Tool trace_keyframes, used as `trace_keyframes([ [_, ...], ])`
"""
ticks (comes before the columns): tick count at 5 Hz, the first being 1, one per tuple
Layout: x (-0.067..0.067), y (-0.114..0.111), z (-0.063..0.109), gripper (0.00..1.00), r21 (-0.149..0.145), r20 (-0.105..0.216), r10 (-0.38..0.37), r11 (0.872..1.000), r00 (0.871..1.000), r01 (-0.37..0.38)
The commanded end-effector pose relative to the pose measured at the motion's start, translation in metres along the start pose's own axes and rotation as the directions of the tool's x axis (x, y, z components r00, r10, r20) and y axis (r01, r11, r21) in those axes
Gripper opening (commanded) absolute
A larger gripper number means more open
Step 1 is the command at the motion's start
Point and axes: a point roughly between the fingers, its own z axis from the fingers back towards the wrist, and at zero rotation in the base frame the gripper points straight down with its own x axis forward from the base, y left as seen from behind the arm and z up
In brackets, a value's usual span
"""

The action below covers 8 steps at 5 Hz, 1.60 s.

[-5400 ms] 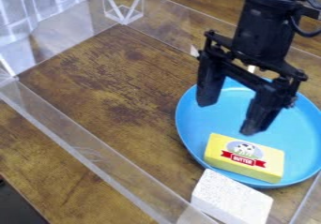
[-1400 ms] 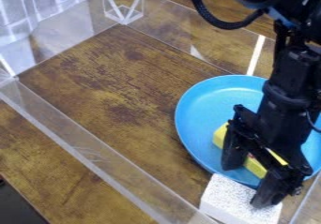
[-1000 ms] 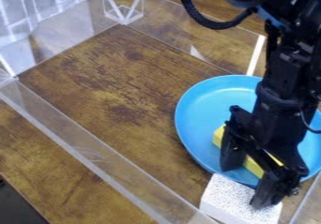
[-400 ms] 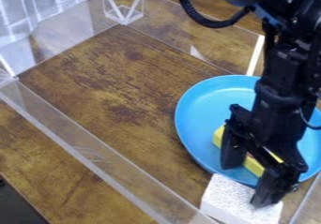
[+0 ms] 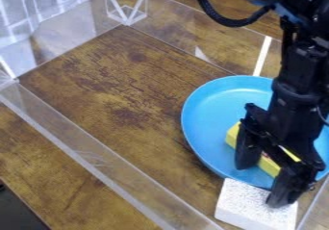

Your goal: Put the white object in the blue tray

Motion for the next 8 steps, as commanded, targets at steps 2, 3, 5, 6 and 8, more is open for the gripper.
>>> trace_keyframes([
  [2,-0.037,0.028,-0.031,1.00,0.011,-0.107,0.093,0.996,0.990,-0.093],
  [3,-0.046,0.033,-0.031,1.00,0.012,-0.127,0.072,0.997,0.989,-0.071],
  [5,-0.037,0.022,-0.030,1.00,0.002,-0.165,0.123,0.992,0.979,-0.124],
  [6,-0.039,0.029,-0.031,1.00,0.000,-0.179,0.120,0.993,0.977,-0.122],
  [8,-0.044,0.033,-0.034,1.00,-0.007,-0.198,0.148,0.988,0.969,-0.152],
])
